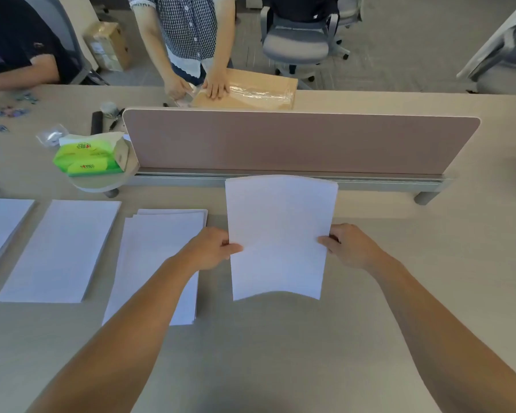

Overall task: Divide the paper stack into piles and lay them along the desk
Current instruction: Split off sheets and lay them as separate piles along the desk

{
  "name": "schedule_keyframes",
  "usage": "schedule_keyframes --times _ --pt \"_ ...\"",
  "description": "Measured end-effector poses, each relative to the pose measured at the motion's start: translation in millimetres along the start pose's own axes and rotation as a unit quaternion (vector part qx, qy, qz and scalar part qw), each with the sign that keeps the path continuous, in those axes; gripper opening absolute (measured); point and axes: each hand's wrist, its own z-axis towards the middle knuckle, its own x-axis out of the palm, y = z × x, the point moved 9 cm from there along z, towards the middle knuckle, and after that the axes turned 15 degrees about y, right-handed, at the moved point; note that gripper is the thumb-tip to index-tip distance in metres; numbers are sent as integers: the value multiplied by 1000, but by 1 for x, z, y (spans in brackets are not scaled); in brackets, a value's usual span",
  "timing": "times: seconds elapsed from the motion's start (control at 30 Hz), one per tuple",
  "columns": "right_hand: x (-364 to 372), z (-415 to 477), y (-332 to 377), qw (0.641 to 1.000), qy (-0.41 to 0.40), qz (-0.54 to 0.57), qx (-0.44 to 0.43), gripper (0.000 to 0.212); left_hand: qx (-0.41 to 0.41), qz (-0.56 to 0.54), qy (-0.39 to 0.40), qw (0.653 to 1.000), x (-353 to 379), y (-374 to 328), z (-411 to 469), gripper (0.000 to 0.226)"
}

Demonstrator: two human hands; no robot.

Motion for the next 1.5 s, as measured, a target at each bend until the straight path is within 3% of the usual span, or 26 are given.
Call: schedule_keyframes --times 0.27,0.47,0.77,0.87,1.0,1.13,1.23,1.37,1.5 --pt "22 59 -33 988 130 37 78 40 -49 -4 141 989 26 26 59 36" --pt "47 103 -63 972 194 43 124 33 -76 -31 173 982 46 42 110 29" --pt "78 141 -84 949 255 38 182 27 -143 42 218 964 50 70 144 33" --pt "77 143 -83 953 229 59 188 26 -145 18 197 970 46 76 140 35" --pt "64 133 -82 966 129 75 213 30 -157 8 163 974 48 75 122 53" --pt "86 96 -83 959 70 127 243 29 -175 -26 39 983 58 64 88 56" --pt "130 67 -95 953 55 121 271 50 -188 -113 4 976 93 65 52 73" --pt "157 48 -89 947 -7 211 242 42 -144 -273 -68 949 114 64 31 53" --pt "153 44 -72 932 -39 301 200 32 -136 -315 -92 935 109 61 36 47"
